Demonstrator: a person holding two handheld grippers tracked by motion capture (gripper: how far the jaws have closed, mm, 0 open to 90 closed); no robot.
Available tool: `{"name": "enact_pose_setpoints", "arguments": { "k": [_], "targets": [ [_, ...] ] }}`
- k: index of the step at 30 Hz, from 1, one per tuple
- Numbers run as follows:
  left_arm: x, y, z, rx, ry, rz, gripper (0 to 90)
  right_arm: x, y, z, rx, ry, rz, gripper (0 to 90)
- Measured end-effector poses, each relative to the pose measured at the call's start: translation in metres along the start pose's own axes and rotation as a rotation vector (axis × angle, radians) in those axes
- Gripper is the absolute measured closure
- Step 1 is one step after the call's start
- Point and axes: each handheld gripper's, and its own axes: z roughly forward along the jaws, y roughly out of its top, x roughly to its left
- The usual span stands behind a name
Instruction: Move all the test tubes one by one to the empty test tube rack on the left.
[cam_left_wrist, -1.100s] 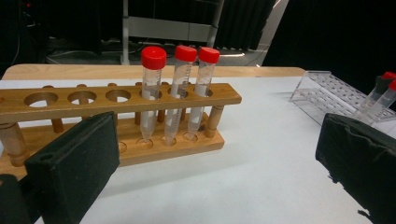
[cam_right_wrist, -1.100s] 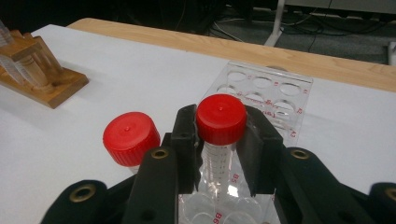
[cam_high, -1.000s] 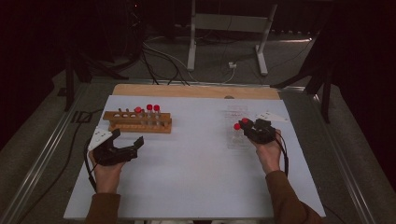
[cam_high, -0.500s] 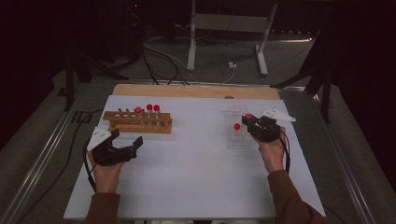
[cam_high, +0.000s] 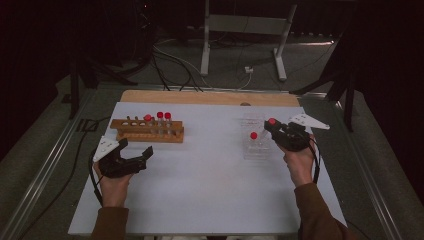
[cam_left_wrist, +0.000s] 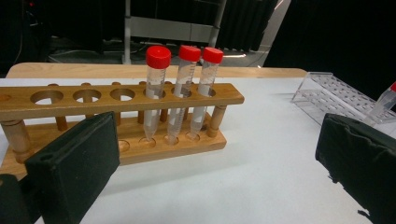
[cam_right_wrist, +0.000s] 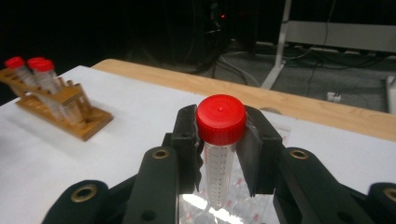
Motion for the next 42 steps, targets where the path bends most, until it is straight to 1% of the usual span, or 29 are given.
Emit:
{"name": "enact_pose_setpoints", "arguments": {
  "k": [4,6,9,11,12,15,17,19,22,25,27,29,31,33,36,40,42],
  "targets": [
    [-0.003,0.001,0.0,-0.003,-0.003,0.007,0.8,0.003,-0.003,-0.008,0.013,0.019,-0.02,69.7],
    [-0.005,0.001,0.001,-0.004,-0.008,0.011,0.8,0.004,-0.005,-0.013,0.014,0.036,-0.019,69.7],
    [-0.009,0.002,0.002,-0.002,-0.015,0.021,0.8,0.007,-0.008,-0.019,0.012,0.048,-0.026,69.7],
    [-0.013,0.004,0.003,-0.001,-0.023,0.03,0.8,0.009,-0.009,-0.023,0.018,0.063,-0.03,69.7],
    [-0.015,0.004,0.004,-0.002,-0.028,0.035,0.8,0.01,-0.009,-0.024,0.019,0.063,-0.038,69.7],
    [-0.024,0.006,0.008,0.003,-0.041,0.058,0.8,0.014,-0.008,-0.03,0.012,0.076,-0.046,69.7],
    [-0.031,0.007,0.012,0.008,-0.054,0.073,0.8,0.018,-0.007,-0.033,0.006,0.084,-0.057,69.7],
    [-0.039,0.008,0.016,0.014,-0.075,0.084,0.8,0.022,-0.006,-0.035,0.001,0.089,-0.067,69.8],
    [-0.053,0.008,0.024,0.023,-0.115,0.103,0.8,0.027,-0.004,-0.037,0.001,0.124,-0.064,69.8],
    [-0.071,0.008,0.034,0.037,-0.158,0.136,0.8,0.035,-0.004,-0.036,0.009,0.149,-0.074,69.8],
    [-0.081,0.009,0.039,0.046,-0.179,0.153,0.8,0.041,-0.004,-0.034,0.017,0.168,-0.08,69.8],
    [-0.092,0.01,0.045,0.057,-0.208,0.16,2.7,0.049,-0.004,-0.03,0.025,0.187,-0.094,69.8],
    [-0.102,0.011,0.05,0.064,-0.228,0.169,4.8,0.056,-0.004,-0.027,0.033,0.205,-0.103,69.7],
    [-0.111,0.011,0.055,0.065,-0.248,0.177,6.5,0.065,-0.003,-0.024,0.038,0.225,-0.115,69.8],
    [-0.123,0.011,0.061,0.066,-0.269,0.187,7.1,0.076,-0.002,-0.018,0.044,0.25,-0.121,69.8],
    [-0.14,0.009,0.07,0.077,-0.295,0.225,9.3,0.09,0.001,-0.011,0.047,0.282,-0.13,69.7],
    [-0.148,0.007,0.073,0.086,-0.301,0.253,14.0,0.097,0.002,-0.007,0.049,0.301,-0.131,69.8]
  ]
}}
